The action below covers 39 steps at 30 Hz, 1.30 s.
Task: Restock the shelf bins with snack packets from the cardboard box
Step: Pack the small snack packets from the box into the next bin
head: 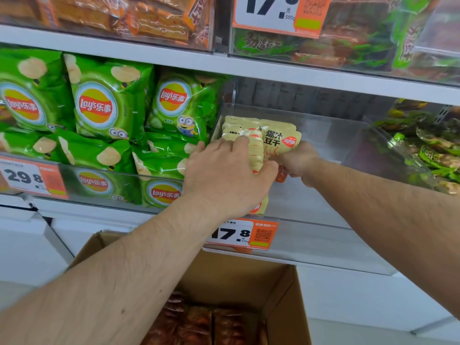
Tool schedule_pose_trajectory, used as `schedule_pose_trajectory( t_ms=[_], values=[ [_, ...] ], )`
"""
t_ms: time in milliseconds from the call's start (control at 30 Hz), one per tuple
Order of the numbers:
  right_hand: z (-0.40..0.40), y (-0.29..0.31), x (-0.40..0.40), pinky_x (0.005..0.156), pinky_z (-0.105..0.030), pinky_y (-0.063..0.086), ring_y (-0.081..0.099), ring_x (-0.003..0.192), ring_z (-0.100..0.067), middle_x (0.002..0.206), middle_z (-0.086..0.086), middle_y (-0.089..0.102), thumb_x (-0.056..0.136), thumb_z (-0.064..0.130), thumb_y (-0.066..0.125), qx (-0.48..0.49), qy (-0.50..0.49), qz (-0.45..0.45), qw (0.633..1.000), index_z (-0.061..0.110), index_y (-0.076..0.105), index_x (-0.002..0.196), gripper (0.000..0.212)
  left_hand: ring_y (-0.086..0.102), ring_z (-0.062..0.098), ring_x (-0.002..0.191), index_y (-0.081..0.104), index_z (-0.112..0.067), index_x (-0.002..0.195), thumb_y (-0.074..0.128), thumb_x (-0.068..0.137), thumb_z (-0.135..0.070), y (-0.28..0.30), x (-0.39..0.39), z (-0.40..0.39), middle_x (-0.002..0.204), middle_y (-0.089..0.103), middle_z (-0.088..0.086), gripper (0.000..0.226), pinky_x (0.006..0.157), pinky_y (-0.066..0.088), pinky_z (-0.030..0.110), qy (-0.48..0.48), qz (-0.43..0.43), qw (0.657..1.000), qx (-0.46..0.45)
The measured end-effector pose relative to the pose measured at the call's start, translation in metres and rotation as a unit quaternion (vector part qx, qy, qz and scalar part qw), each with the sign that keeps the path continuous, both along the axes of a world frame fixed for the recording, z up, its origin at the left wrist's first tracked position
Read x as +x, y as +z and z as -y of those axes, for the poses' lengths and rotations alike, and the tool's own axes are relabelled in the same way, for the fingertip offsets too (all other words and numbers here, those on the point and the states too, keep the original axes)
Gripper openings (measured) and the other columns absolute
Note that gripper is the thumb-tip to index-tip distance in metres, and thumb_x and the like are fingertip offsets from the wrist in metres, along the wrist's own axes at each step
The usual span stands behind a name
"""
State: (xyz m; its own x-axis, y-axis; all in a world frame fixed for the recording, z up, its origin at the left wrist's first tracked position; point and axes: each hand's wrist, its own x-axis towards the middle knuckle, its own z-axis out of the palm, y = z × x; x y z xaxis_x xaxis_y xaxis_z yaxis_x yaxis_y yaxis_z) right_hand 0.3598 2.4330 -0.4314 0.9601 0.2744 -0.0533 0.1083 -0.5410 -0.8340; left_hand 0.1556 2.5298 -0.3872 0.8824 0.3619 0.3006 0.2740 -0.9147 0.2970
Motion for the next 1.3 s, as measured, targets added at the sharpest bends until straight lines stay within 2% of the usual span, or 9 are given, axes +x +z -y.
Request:
schedule_pose_trajectory(
  t_ms=[333, 500, 600, 700, 800, 933, 1067, 1233, 1300],
  values=[
    [-0.006, -0.006, 0.003, 0.050, -0.023, 0.043, 0.062, 0.067, -0.014, 0.080, 0.001, 0.068, 0.076, 0.022, 0.080, -0.035, -0.031, 0.022, 0.999, 0.016, 0.069, 0.099, 0.026, 0.046, 0.022, 0.130, 0.044, -0.024, 0.136, 0.032, 0.091, -0.065, -0.001, 0.002, 0.000, 0.136, 0.057, 0.001, 0.062, 0.112, 0.026, 0.043, -0.001, 0.002, 1.000, 0.005],
    [-0.005, -0.011, 0.007, 0.066, -0.033, 0.058, 0.070, 0.078, -0.020, 0.087, -0.002, 0.072, 0.077, 0.023, 0.080, -0.047, -0.013, 0.044, 0.998, 0.018, 0.070, 0.099, 0.024, 0.046, 0.022, 0.129, 0.044, -0.025, 0.136, 0.034, 0.091, -0.065, -0.002, 0.001, 0.000, 0.135, 0.058, 0.001, 0.061, 0.111, 0.026, 0.043, -0.002, 0.006, 1.000, 0.004],
    [-0.001, -0.010, 0.008, 0.074, -0.037, 0.060, 0.070, 0.081, -0.020, 0.090, 0.000, 0.072, 0.081, 0.027, 0.079, -0.077, 0.011, 0.071, 0.994, 0.019, 0.069, 0.101, 0.024, 0.048, 0.022, 0.128, 0.044, -0.025, 0.136, 0.034, 0.091, -0.065, -0.002, 0.001, -0.001, 0.133, 0.059, 0.000, 0.061, 0.111, 0.027, 0.043, -0.005, 0.007, 1.000, 0.005],
    [0.000, -0.007, 0.008, 0.064, -0.029, 0.055, 0.068, 0.081, -0.017, 0.089, 0.001, 0.070, 0.084, 0.023, 0.077, -0.084, 0.029, 0.064, 0.994, 0.019, 0.067, 0.100, 0.019, 0.048, 0.023, 0.127, 0.044, -0.025, 0.136, 0.034, 0.091, -0.065, -0.002, 0.001, -0.001, 0.133, 0.060, 0.000, 0.061, 0.111, 0.027, 0.044, -0.003, 0.001, 1.000, 0.006],
    [0.004, -0.007, 0.008, 0.050, -0.023, 0.046, 0.066, 0.072, -0.018, 0.080, -0.001, 0.071, 0.083, 0.016, 0.070, -0.137, 0.066, 0.044, 0.987, 0.016, 0.070, 0.093, 0.010, 0.048, 0.023, 0.127, 0.045, -0.024, 0.135, 0.034, 0.092, -0.065, -0.002, 0.001, 0.000, 0.132, 0.060, 0.000, 0.060, 0.111, 0.027, 0.044, -0.002, 0.000, 1.000, 0.009],
    [0.008, -0.006, 0.006, 0.062, -0.028, 0.050, 0.071, 0.085, -0.024, 0.089, -0.006, 0.075, 0.080, 0.017, 0.071, -0.140, 0.060, 0.020, 0.988, 0.015, 0.071, 0.098, 0.018, 0.047, 0.023, 0.129, 0.043, -0.025, 0.138, 0.034, 0.092, -0.065, -0.001, 0.001, 0.000, 0.134, 0.059, 0.001, 0.062, 0.113, 0.026, 0.044, -0.002, -0.003, 1.000, 0.008],
    [0.011, -0.005, 0.006, 0.064, -0.028, 0.050, 0.068, 0.084, -0.018, 0.091, -0.002, 0.072, 0.080, 0.021, 0.077, -0.120, 0.057, -0.005, 0.991, 0.017, 0.068, 0.103, 0.025, 0.045, 0.022, 0.131, 0.041, -0.025, 0.140, 0.034, 0.091, -0.066, -0.001, 0.002, -0.001, 0.136, 0.058, 0.000, 0.064, 0.114, 0.024, 0.044, -0.005, -0.002, 1.000, 0.006],
    [0.018, 0.014, -0.005, 0.082, -0.037, 0.056, 0.065, 0.091, -0.022, 0.088, -0.006, 0.063, 0.077, 0.031, 0.083, -0.142, 0.010, -0.018, 0.990, 0.013, 0.051, 0.083, 0.037, 0.040, 0.021, 0.137, 0.040, -0.025, 0.142, 0.034, 0.090, -0.068, 0.001, 0.002, -0.002, 0.143, 0.052, 0.000, 0.067, 0.120, 0.014, 0.049, -0.017, -0.016, 1.000, -0.008],
    [0.023, 0.033, -0.022, 0.074, -0.035, 0.056, 0.063, 0.083, -0.022, 0.087, -0.008, 0.062, 0.077, 0.039, 0.082, -0.176, -0.013, 0.004, 0.984, 0.010, 0.051, 0.082, 0.043, 0.038, 0.021, 0.139, 0.042, -0.025, 0.140, 0.037, 0.090, -0.067, 0.006, 0.000, -0.004, 0.148, 0.047, 0.000, 0.066, 0.121, 0.010, 0.052, -0.027, -0.013, 0.999, -0.035]
  ],
)
